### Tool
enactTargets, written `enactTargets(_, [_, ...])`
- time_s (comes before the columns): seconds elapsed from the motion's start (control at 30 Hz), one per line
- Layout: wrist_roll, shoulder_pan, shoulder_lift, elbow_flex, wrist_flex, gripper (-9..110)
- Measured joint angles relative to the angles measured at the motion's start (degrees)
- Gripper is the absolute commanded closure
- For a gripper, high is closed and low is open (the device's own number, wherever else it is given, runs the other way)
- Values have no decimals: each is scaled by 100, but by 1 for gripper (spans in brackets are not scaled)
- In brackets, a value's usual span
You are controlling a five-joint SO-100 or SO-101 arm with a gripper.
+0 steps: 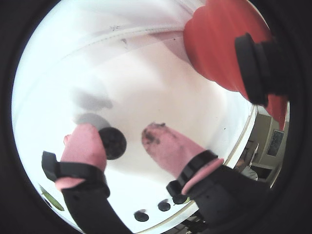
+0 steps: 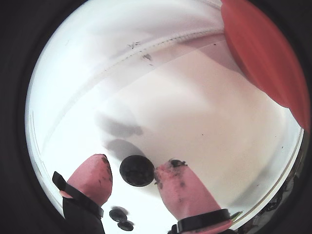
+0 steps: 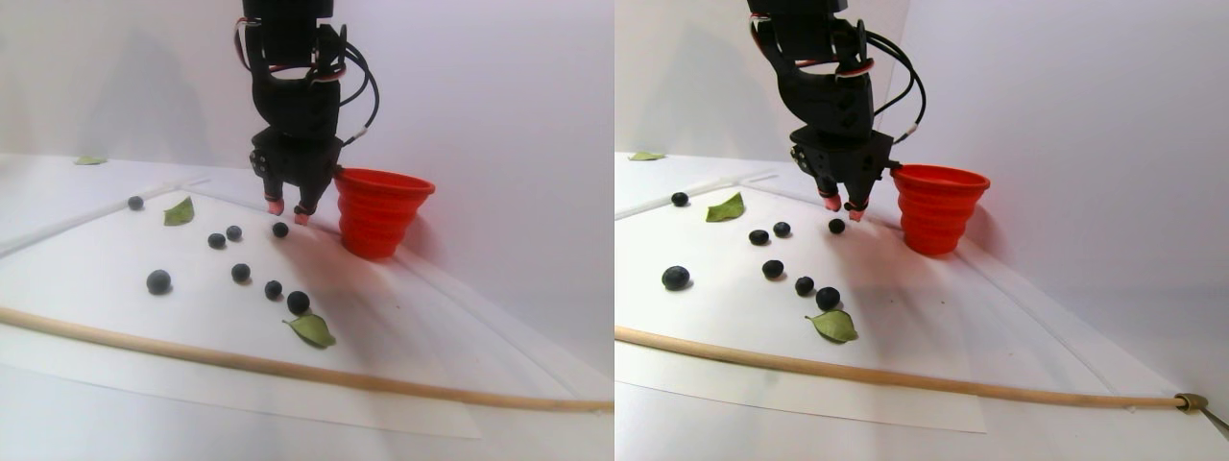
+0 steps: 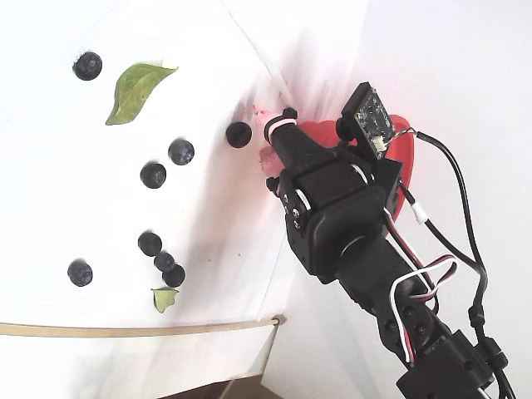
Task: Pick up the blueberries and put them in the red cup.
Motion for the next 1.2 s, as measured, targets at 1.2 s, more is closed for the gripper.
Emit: enactTargets(1.2, [-141,9,589,378,62,84])
